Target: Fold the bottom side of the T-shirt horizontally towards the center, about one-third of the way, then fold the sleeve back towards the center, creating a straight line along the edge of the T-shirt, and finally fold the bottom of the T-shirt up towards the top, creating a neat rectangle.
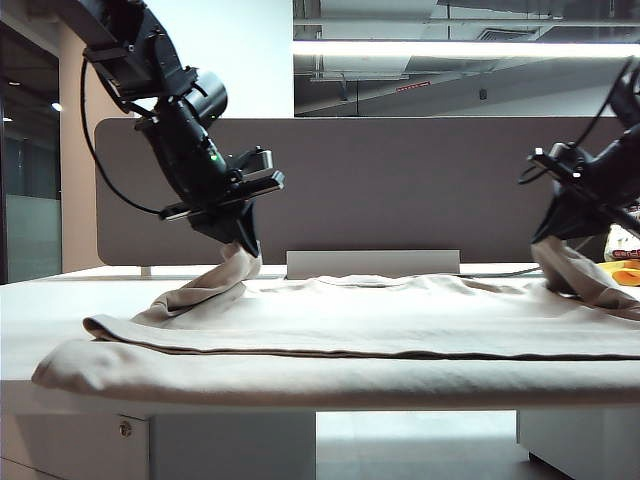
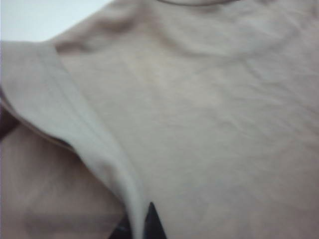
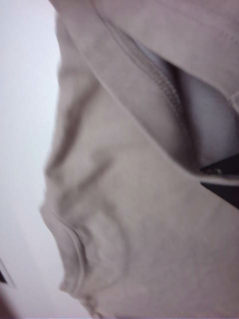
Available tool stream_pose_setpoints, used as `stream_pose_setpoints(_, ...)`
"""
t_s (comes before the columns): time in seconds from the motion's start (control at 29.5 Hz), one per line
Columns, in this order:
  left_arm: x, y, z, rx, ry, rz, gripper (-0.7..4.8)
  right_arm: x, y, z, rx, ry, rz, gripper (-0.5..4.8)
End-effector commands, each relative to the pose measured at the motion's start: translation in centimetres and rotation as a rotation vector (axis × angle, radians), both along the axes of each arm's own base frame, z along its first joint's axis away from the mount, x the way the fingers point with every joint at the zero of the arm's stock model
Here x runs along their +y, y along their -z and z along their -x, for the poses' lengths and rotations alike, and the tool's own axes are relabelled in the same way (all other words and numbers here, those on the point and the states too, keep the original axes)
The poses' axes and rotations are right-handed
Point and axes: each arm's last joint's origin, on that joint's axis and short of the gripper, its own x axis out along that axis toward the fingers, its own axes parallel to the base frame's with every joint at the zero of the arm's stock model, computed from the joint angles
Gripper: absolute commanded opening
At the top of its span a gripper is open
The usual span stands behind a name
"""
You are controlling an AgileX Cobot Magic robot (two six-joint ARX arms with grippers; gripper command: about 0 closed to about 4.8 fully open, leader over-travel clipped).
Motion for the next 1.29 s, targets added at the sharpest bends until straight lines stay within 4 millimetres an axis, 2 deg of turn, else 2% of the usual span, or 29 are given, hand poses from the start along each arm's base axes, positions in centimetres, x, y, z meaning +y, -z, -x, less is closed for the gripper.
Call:
stream_pose_setpoints(0.03,-0.7,-0.4,0.3,-0.004,0.02,0.007,-0.06,1.7,-0.5,0.0,-0.004,-0.043,-0.004,-0.06)
stream_pose_setpoints(0.27,-1.9,-0.3,0.8,0.017,0.059,0.036,-0.06,4.4,-0.4,0.2,0.016,-0.098,0.001,-0.06)
stream_pose_setpoints(0.61,-2.6,-0.3,1.1,0.03,0.09,0.065,-0.05,4.8,0.1,0.7,0.093,-0.11,-0.004,-0.05)
stream_pose_setpoints(0.64,-2.6,-0.3,1.1,0.031,0.091,0.066,-0.04,4.8,0.1,0.7,0.096,-0.113,-0.008,0.02)
stream_pose_setpoints(0.68,-2.6,-0.3,1.1,0.032,0.095,0.069,0.07,4.9,0.1,0.8,0.099,-0.119,-0.015,0.35)
stream_pose_setpoints(0.71,-2.7,-0.3,1.1,0.035,0.099,0.075,0.41,4.9,0.1,0.8,0.099,-0.126,-0.023,0.85)
stream_pose_setpoints(0.78,-2.7,-0.3,1.2,0.049,0.103,0.1,1.59,5.0,0.1,0.8,0.097,-0.142,-0.041,2.14)
stream_pose_setpoints(0.85,-2.8,-0.3,1.2,0.056,0.098,0.11,2.37,5.1,0.1,0.8,0.098,-0.152,-0.052,2.95)
stream_pose_setpoints(0.98,-2.9,-0.3,1.2,0.064,0.096,0.12,4.42,5.7,0.0,0.9,0.096,-0.188,-0.08,3.4)
stream_pose_setpoints(1.02,-2.9,-0.3,1.2,0.061,0.096,0.121,4.79,5.7,-0.1,0.9,0.091,-0.2,-0.093,3.59)
stream_pose_setpoints(1.09,-2.9,-0.4,1.1,0.048,0.097,0.124,4.79,5.8,-0.2,0.8,0.078,-0.214,-0.105,4.11)
stream_pose_setpoints(1.15,-2.7,-0.5,1.0,0.04,0.092,0.126,4.79,5.8,-0.4,0.6,0.058,-0.202,-0.096,4.14)
stream_pose_setpoints(1.29,-2.3,-0.3,1.0,0.061,0.076,0.113,4.79,5.7,-0.5,0.7,0.085,-0.059,0.038,4.14)
